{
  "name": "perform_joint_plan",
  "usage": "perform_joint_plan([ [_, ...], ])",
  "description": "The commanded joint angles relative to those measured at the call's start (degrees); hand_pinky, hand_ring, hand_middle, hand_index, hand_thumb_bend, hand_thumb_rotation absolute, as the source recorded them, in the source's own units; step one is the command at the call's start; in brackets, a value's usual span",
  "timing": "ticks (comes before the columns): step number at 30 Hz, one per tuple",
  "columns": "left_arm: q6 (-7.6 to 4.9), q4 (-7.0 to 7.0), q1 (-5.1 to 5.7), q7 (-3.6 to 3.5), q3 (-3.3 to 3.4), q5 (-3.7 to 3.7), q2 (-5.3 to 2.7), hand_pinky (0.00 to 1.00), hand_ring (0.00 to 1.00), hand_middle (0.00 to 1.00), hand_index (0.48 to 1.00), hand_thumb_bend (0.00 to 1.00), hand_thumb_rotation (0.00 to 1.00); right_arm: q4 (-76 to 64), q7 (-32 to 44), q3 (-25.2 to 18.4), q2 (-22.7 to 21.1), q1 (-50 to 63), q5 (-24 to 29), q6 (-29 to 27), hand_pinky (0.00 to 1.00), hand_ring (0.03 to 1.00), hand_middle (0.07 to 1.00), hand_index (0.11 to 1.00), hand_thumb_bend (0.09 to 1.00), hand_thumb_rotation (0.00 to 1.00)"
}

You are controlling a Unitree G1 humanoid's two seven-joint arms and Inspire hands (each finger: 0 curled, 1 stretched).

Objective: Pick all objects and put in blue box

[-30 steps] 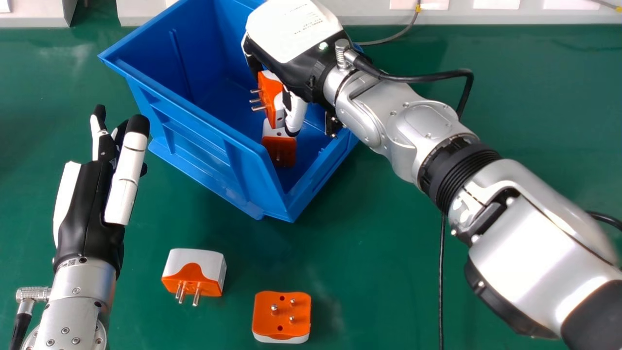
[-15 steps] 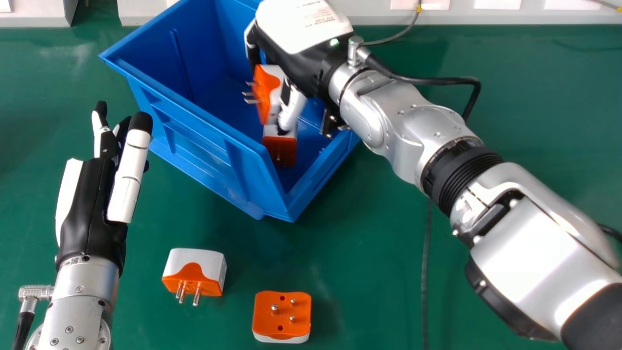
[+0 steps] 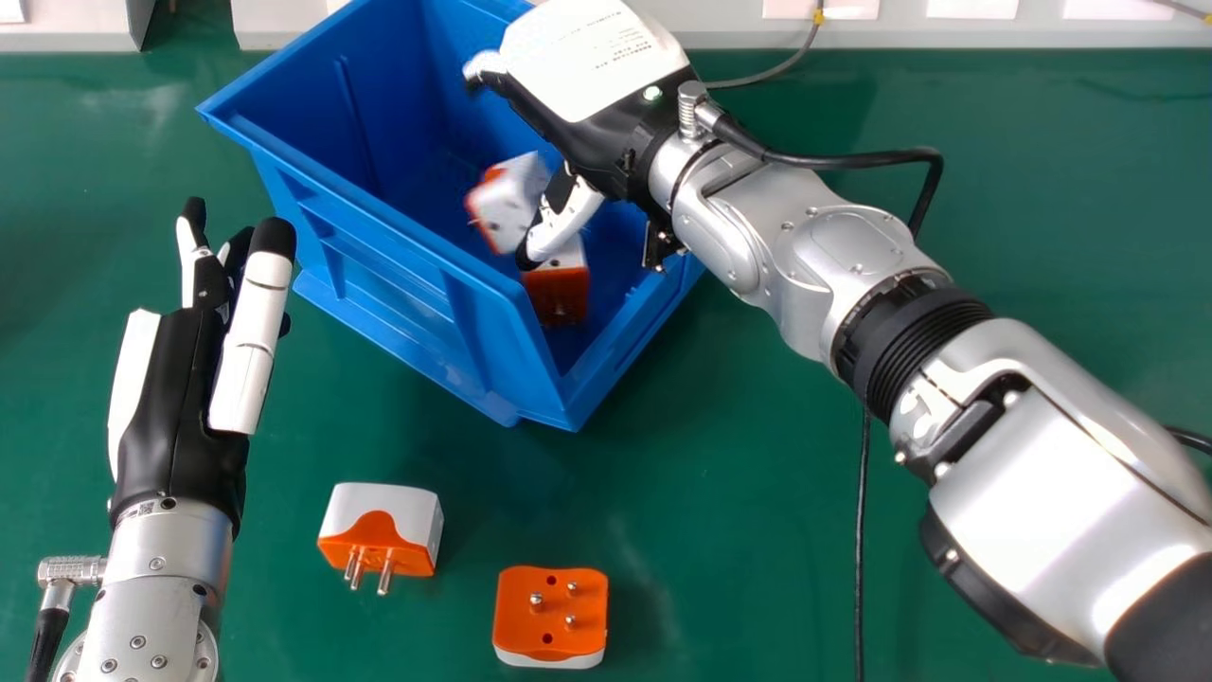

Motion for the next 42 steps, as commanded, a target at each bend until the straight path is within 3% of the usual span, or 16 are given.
perform_joint_plan([
  [1,-0.04,-1.08,-0.41,0.03,-0.07,0.26,0.22,0.87,0.96,0.97,0.991,0.64,1.00,-1.3,-0.6,-0.7,-0.6,-0.6,0.8,0.7,0.77,0.944,0.981,0.967,0.697,0.42],
  [12,0.12,-0.99,-0.82,0.17,-0.33,0.38,0.24,0.87,0.96,0.97,0.991,0.65,1.00,-1.2,-0.5,-0.4,-0.7,-0.6,0.4,1.8,0.80,0.970,0.999,0.984,0.707,0.42],
  [18,-0.45,-0.44,-1.01,0.18,-0.33,0.36,0.31,0.87,0.96,0.97,0.991,0.65,1.00,-2.8,0.0,-1.3,-1.5,-0.4,1.1,1.9,0.80,0.970,1.000,0.983,0.714,0.41],
  [26,-1.16,1.05,-1.70,-0.02,-0.22,0.13,0.51,0.88,0.96,0.97,0.991,0.66,1.00,-15.7,1.9,-3.3,-8.9,4.8,1.6,-1.9,0.81,0.966,1.000,0.974,0.728,0.34],
  [34,-1.36,2.12,-2.67,-0.12,-0.40,0.13,0.60,0.88,0.96,0.97,0.989,0.66,1.00,-48.5,9.6,-10.8,-19.5,19.0,2.6,0.7,0.84,0.967,1.000,0.968,0.720,0.25],
  [42,-2.45,3.63,-3.67,-0.44,-0.29,-0.48,0.53,0.89,0.96,0.97,0.996,0.65,1.00,-77.2,12.6,-23.3,-29.6,38.7,3.8,0.9,0.85,0.962,1.000,0.964,0.710,0.23],
])
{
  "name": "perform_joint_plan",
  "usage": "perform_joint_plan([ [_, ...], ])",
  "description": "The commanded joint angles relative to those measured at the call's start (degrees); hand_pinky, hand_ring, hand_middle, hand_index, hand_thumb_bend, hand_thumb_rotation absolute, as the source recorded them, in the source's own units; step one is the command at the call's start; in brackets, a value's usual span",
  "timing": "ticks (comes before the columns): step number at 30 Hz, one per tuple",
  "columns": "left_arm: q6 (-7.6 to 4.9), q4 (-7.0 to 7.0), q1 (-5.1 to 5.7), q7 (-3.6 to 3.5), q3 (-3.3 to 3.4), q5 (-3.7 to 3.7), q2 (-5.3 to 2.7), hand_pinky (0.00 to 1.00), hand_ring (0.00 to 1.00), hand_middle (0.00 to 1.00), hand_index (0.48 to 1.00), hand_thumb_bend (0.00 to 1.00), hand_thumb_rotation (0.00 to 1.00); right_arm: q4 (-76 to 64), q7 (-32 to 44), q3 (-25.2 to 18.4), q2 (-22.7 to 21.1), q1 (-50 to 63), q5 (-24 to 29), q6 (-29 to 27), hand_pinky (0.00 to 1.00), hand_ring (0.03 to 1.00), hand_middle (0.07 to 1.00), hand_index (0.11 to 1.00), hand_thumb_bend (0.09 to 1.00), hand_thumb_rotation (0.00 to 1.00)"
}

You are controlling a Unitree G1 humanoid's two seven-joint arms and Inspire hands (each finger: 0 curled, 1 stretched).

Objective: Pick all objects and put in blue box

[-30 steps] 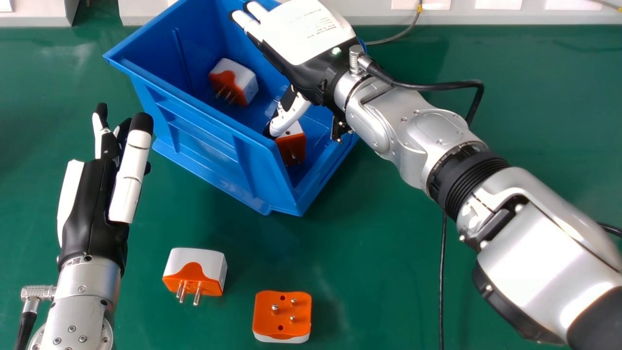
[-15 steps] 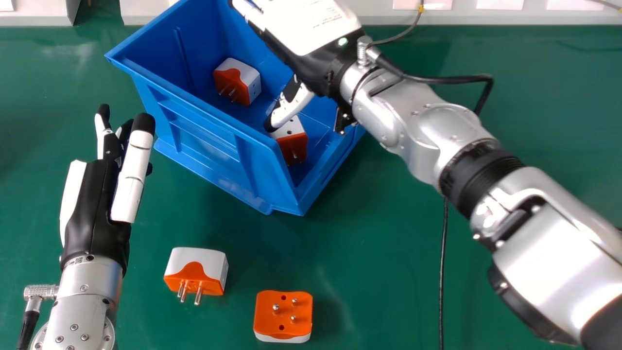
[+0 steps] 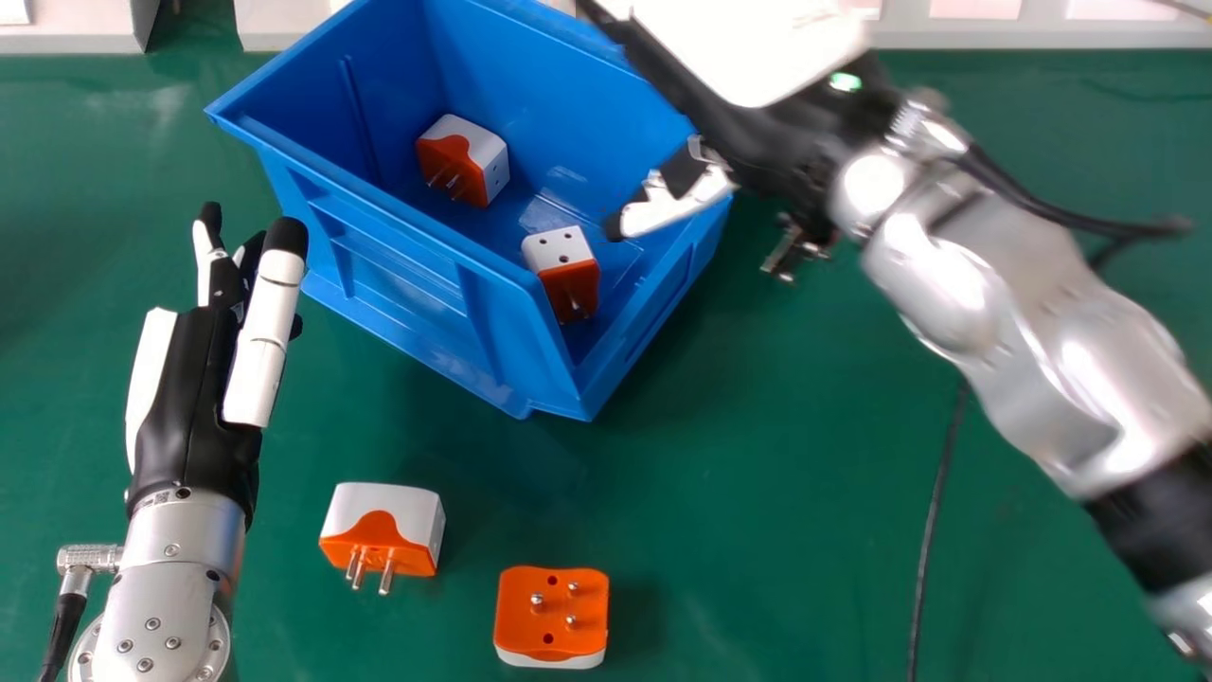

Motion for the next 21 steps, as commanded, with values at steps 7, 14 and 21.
perform_joint_plan([
  [7,-3.63,2.03,-1.64,-0.25,0.70,-0.65,0.45,0.90,0.97,0.98,0.999,0.66,1.00,-22.8,1.4,-14.6,-4.8,23.7,2.5,1.1,0.80,0.933,0.977,0.937,0.702,0.22],
  [14,-6.52,5.36,-1.74,-0.07,1.30,-0.65,0.28,0.90,0.97,0.98,1.000,0.66,1.00,-30.3,-0.9,-17.4,0.1,40.8,1.9,1.9,0.76,0.900,0.948,0.911,0.692,0.21],
  [21,-9.32,5.76,0.27,0.11,1.27,-0.25,0.00,0.91,0.97,0.98,1.000,0.65,1.00,-28.0,-5.9,-14.8,5.1,51.1,-0.3,0.1,0.75,0.875,0.911,0.879,0.681,0.21],
])
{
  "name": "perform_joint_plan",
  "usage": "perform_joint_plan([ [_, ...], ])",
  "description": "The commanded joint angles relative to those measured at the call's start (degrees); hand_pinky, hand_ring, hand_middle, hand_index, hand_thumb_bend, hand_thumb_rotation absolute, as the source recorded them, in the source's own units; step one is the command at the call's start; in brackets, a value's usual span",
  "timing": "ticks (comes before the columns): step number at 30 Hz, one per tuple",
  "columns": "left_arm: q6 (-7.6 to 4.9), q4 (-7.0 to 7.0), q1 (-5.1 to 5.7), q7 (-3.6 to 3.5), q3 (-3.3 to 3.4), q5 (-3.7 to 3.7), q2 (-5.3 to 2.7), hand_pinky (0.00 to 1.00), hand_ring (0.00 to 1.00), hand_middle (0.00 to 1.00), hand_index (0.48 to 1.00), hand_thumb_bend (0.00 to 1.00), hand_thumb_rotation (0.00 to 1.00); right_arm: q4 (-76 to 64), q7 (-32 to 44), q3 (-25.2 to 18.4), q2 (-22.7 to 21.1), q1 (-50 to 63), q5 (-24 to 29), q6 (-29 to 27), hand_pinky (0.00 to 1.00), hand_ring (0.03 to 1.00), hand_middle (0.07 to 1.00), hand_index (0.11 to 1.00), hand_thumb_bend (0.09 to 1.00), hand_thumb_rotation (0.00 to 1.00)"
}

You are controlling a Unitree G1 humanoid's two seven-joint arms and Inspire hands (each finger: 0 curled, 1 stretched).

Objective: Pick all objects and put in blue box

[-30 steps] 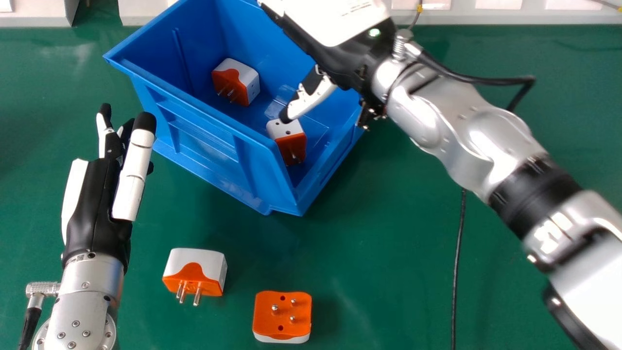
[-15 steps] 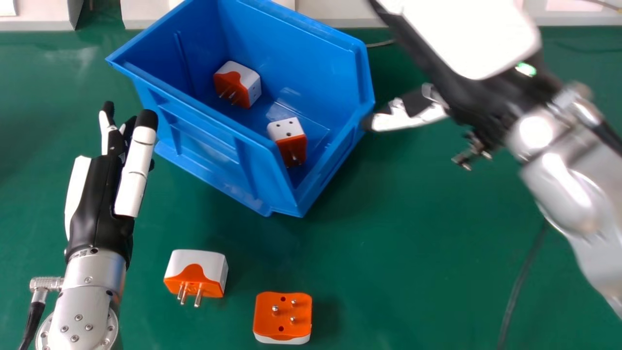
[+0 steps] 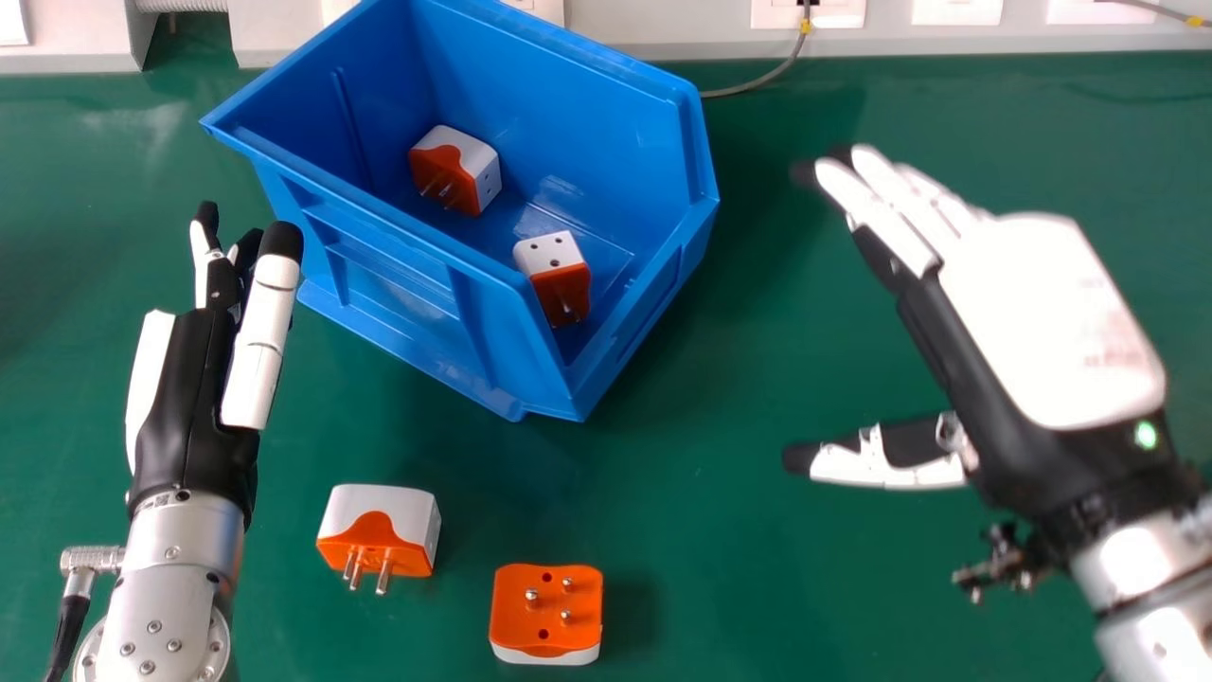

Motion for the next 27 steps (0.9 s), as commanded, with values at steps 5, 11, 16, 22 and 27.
perform_joint_plan([
  [5,-4.92,1.07,1.96,-0.10,0.48,-0.01,0.42,0.91,0.97,0.98,1.000,0.66,1.00,0.9,-3.1,3.6,3.2,4.5,-2.7,-1.3,0.74,0.854,0.879,0.851,0.667,0.24],
  [11,-6.71,1.11,3.90,0.02,0.46,0.44,0.58,0.91,0.97,0.98,1.000,0.66,1.00,2.7,-2.9,5.7,4.7,5.9,-2.3,-2.3,0.73,0.835,0.855,0.828,0.666,0.26],
  [16,-7.56,0.93,5.60,0.04,0.58,0.47,0.42,0.91,0.97,0.98,0.999,0.64,1.00,6.2,-4.0,9.1,5.5,5.7,-3.3,-3.8,0.70,0.808,0.822,0.792,0.673,0.26],
  [22,-6.89,-0.97,7.55,-0.27,0.93,-0.17,0.39,0.91,0.98,0.98,0.997,0.65,1.00,11.5,-4.6,15.3,5.2,3.2,-6.8,-6.4,0.65,0.776,0.792,0.762,0.677,0.26],
  [27,-7.07,-1.13,8.12,-0.73,1.21,-0.69,0.44,0.92,0.98,0.98,0.999,0.66,1.00,14.7,-3.9,18.5,6.8,1.3,-5.9,-6.4,0.61,0.737,0.763,0.742,0.671,0.25],
])
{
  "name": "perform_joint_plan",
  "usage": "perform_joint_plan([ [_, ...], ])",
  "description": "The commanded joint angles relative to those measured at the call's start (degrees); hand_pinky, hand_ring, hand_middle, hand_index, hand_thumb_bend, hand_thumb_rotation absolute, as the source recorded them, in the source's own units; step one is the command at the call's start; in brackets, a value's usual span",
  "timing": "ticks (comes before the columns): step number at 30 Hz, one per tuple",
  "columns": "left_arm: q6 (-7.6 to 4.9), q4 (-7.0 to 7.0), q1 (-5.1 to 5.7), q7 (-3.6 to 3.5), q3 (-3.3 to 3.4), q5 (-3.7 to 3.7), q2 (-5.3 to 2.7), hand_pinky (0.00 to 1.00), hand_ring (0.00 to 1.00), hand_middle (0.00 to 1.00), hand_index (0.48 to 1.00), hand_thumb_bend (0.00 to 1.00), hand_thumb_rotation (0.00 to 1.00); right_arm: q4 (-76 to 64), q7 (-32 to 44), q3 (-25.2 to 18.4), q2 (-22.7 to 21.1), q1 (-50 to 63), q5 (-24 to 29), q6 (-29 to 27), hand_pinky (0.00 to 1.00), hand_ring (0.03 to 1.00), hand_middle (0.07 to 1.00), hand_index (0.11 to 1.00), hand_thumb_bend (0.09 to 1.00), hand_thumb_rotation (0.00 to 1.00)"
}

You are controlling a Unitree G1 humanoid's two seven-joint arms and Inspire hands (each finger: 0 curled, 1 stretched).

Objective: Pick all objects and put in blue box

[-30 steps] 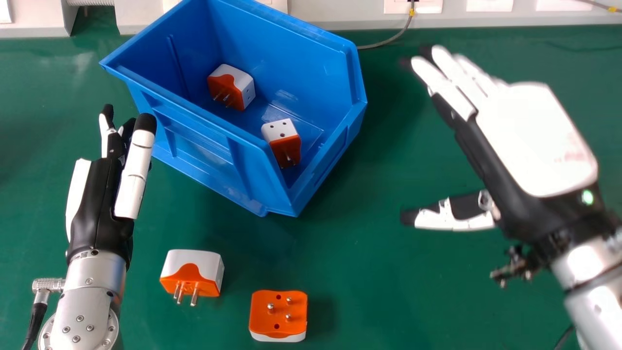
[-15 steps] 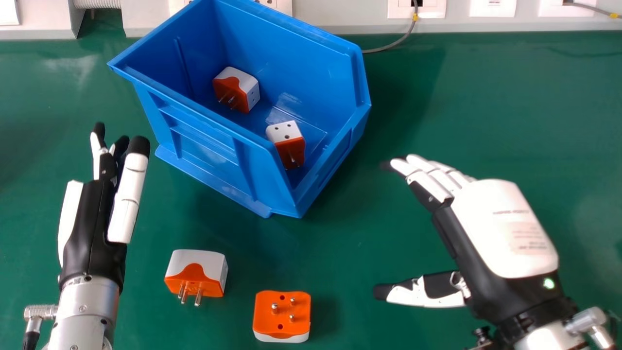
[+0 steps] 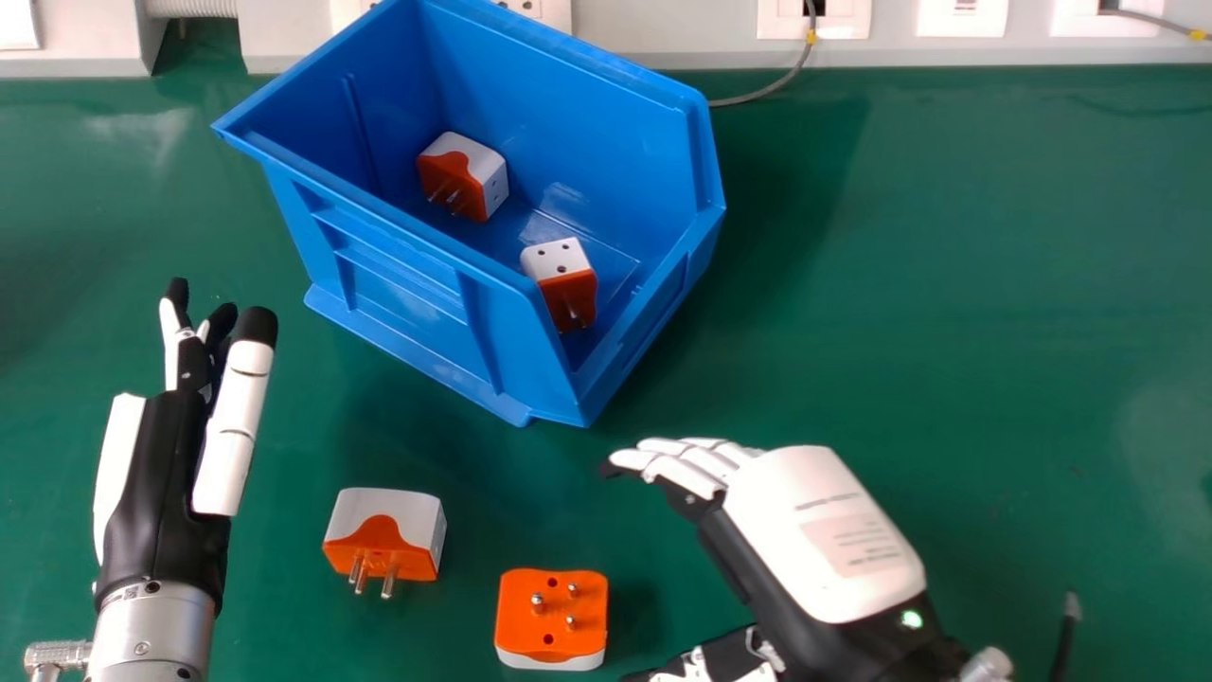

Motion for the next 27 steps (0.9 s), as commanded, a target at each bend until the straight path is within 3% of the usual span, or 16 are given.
perform_joint_plan([
  [1,-0.68,-1.75,0.15,-0.27,0.26,-0.44,0.33,0.92,0.98,0.98,0.999,0.66,1.00,0.6,0.0,1.4,0.9,-1.2,0.7,-0.5,0.61,0.737,0.763,0.742,0.671,0.25],
  [11,-0.56,-3.31,1.13,-0.72,0.34,-1.21,-0.08,0.92,0.98,0.99,1.000,0.68,1.00,4.6,-0.4,5.5,2.8,-3.5,0.1,0.6,0.59,0.713,0.739,0.719,0.662,0.28],
  [17,-0.35,-3.72,1.20,-0.83,0.42,-1.34,-0.02,0.92,0.98,0.99,1.000,0.69,1.00,8.3,0.2,6.9,4.5,-5.9,0.6,2.0,0.59,0.713,0.736,0.712,0.685,0.26],
  [21,-0.66,-2.88,0.67,-0.87,0.51,-1.36,0.18,0.92,0.99,0.99,1.000,0.69,1.00,11.1,1.2,7.9,5.5,-8.3,0.2,3.8,0.60,0.716,0.738,0.713,0.690,0.25],
  [27,-0.39,-3.28,0.56,-1.06,0.47,-1.54,0.21,0.92,0.99,0.99,1.000,0.68,1.00,13.9,3.1,9.0,6.5,-11.8,-0.7,7.5,0.62,0.726,0.756,0.732,0.677,0.25],
])
